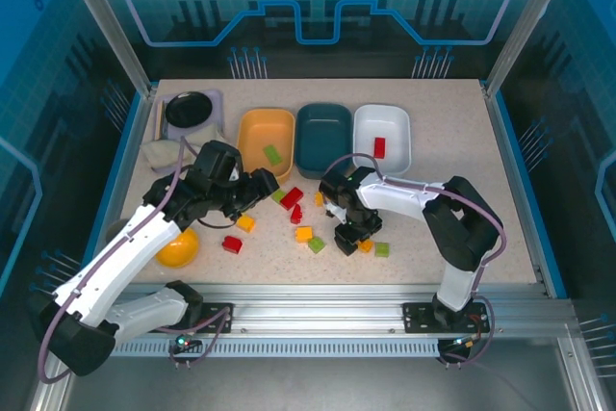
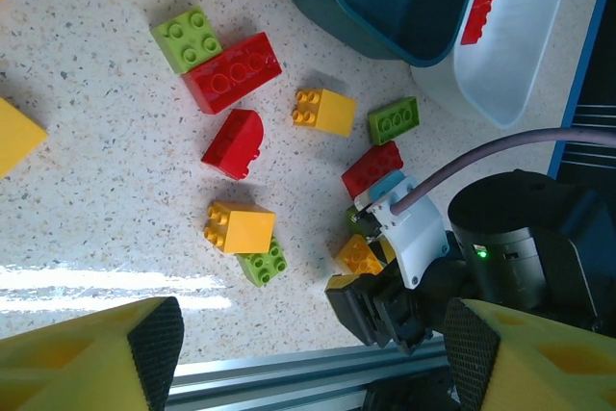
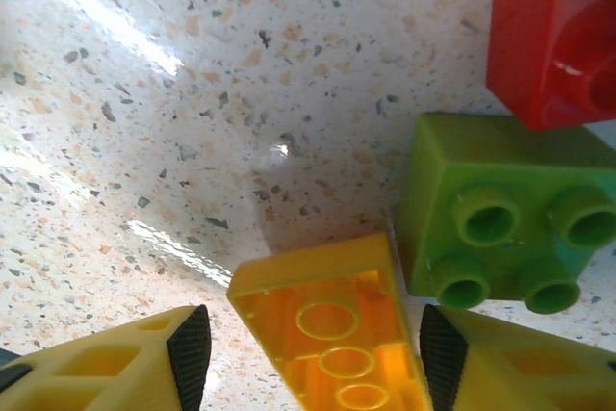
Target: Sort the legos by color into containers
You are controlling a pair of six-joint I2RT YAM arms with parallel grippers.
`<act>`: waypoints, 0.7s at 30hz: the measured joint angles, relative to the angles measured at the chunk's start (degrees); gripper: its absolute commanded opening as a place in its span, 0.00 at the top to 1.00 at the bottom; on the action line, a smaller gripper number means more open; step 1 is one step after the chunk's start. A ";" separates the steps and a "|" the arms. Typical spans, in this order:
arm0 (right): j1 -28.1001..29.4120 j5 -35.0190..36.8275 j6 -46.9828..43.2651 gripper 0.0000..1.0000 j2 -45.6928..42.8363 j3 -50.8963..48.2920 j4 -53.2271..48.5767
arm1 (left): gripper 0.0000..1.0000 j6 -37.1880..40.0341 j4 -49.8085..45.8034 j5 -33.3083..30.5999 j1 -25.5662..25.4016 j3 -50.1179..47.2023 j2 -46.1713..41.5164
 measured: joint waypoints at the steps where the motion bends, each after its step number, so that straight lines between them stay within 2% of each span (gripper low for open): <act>1: 0.04 -0.02 0.15 0.44 0.09 0.00 0.00 | 0.24 -0.09 0.00 -0.02 -0.17 -0.13 0.00; 10: 1.90 0.37 1.90 0.62 0.26 -0.28 0.46 | 0.24 -1.05 0.44 -0.15 -0.90 -2.64 -1.88; 16: 3.02 1.31 3.87 0.68 -0.24 -0.57 0.63 | 0.24 -2.84 0.48 0.35 -0.96 -5.66 -4.79; 21: 3.67 1.75 6.05 0.68 -2.97 -0.74 0.68 | 0.24 -3.72 0.68 1.16 -1.18 -6.73 -6.54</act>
